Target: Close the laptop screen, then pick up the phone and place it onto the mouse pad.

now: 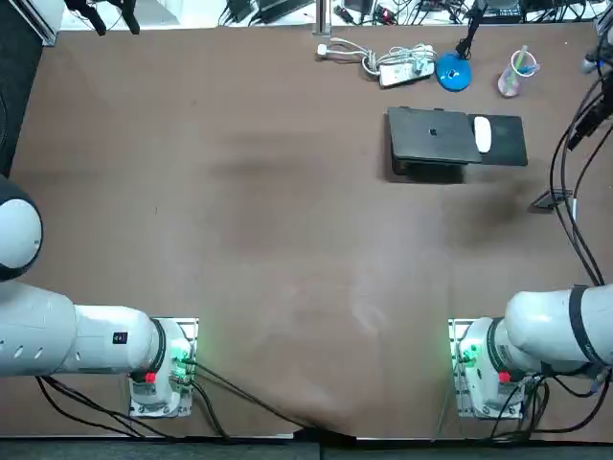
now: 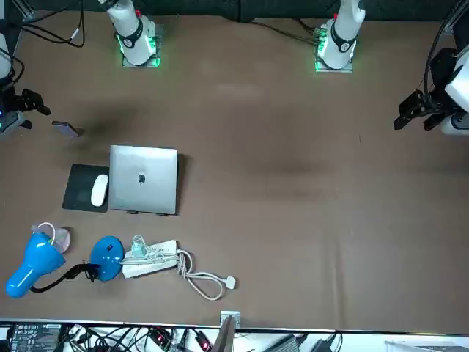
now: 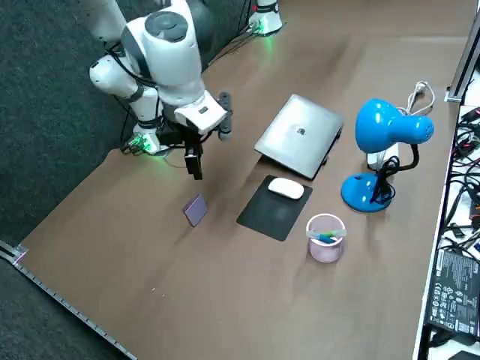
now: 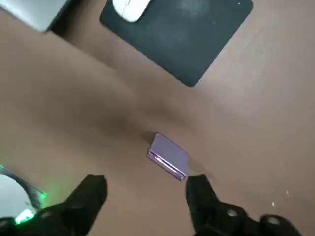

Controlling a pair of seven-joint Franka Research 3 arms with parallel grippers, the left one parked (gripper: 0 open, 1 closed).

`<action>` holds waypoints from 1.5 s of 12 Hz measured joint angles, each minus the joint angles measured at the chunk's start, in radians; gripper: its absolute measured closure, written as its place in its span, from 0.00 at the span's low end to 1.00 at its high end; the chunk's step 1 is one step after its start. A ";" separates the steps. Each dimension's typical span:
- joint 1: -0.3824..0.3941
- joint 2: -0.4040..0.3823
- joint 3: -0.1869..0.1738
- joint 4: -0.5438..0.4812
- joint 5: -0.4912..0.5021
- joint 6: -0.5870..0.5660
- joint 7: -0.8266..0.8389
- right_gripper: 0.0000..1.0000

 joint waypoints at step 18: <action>-0.175 0.054 0.001 -0.380 0.000 0.562 -0.676 0.09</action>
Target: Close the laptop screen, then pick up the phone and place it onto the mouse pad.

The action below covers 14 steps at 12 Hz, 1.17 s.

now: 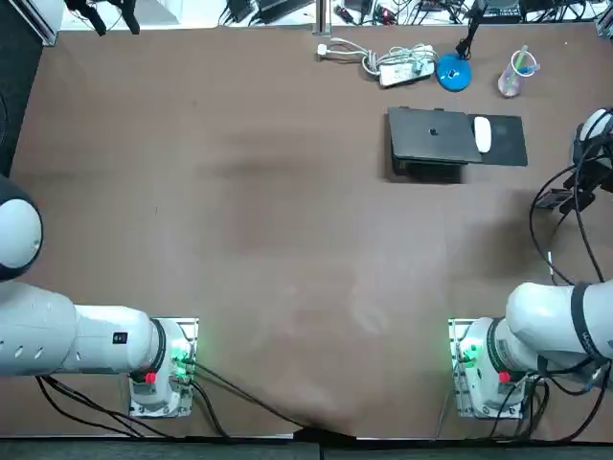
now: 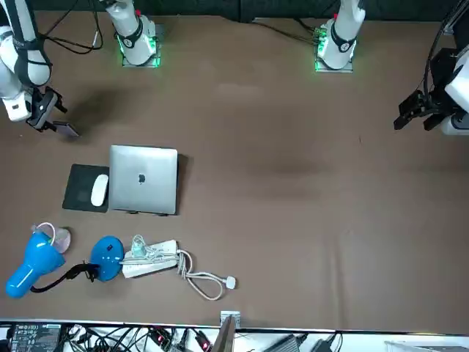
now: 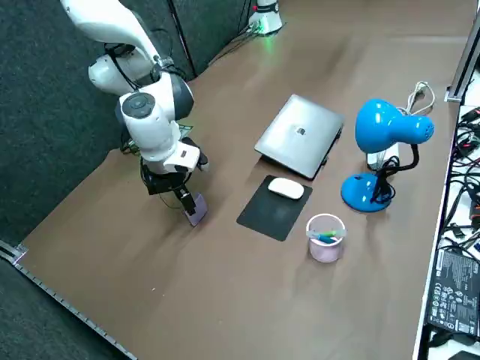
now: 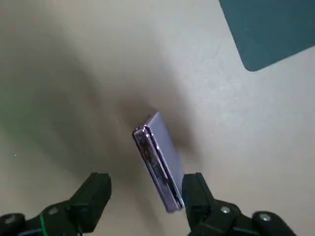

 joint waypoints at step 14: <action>0.014 -0.004 0.033 0.051 0.003 0.000 -0.019 0.76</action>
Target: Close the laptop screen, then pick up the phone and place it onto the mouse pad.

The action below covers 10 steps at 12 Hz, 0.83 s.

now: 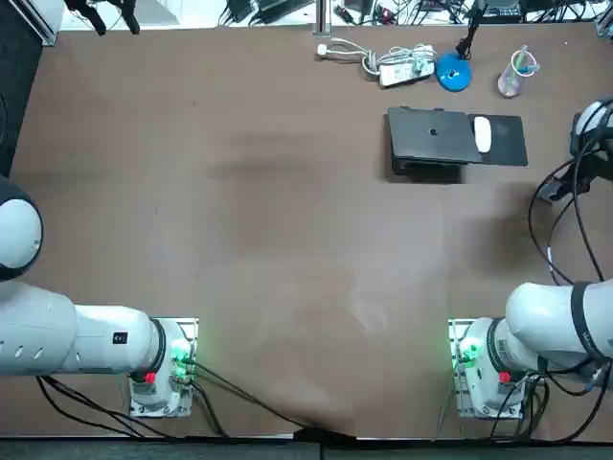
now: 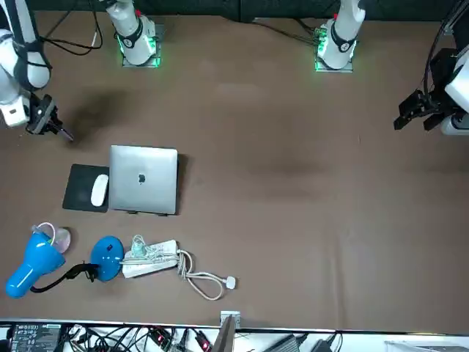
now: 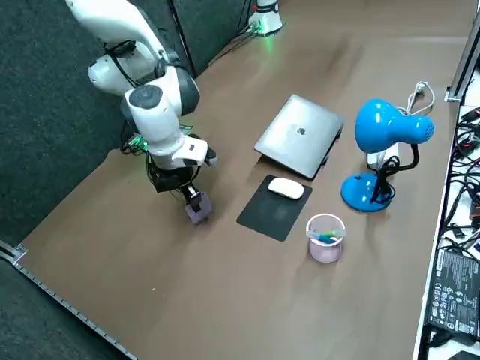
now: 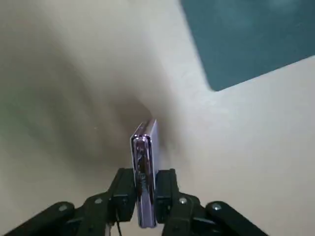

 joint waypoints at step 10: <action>0.236 0.052 0.013 0.251 0.160 0.007 -0.028 0.76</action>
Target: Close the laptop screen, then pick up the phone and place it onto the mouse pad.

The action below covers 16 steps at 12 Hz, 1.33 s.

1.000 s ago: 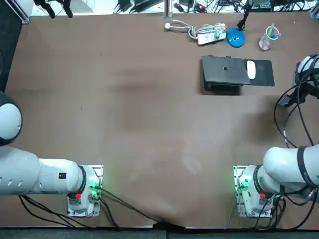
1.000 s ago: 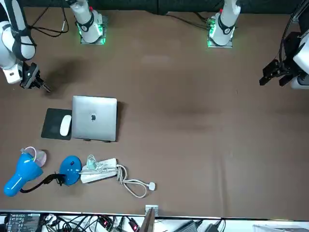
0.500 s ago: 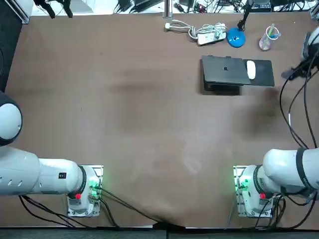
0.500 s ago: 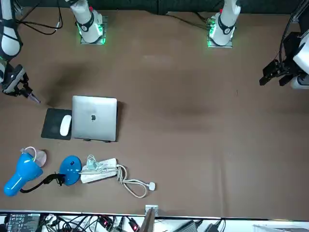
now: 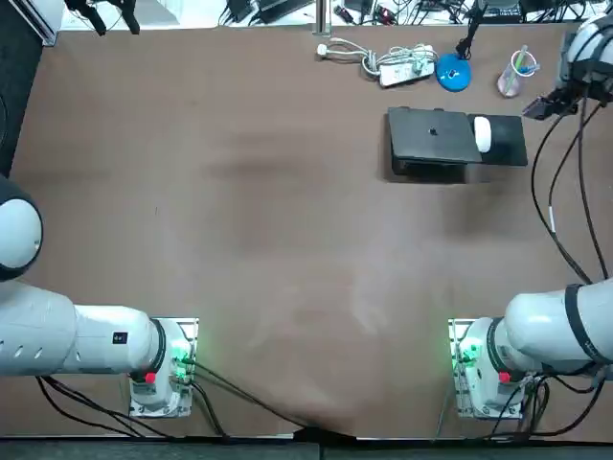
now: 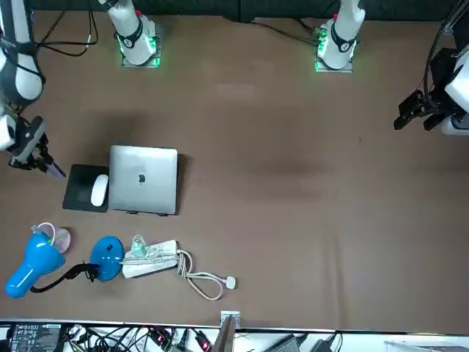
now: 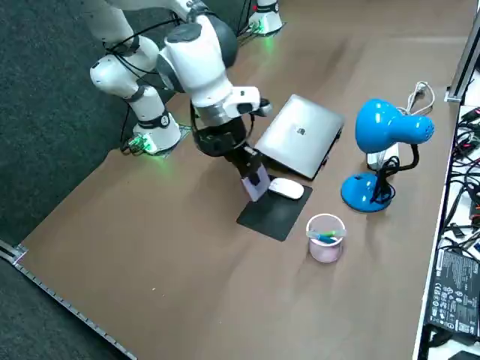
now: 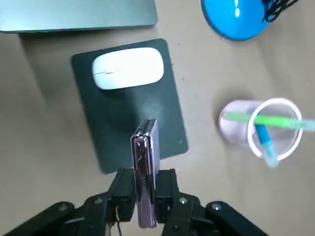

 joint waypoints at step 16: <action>0.047 0.259 0.010 0.041 -0.001 0.321 -0.016 0.76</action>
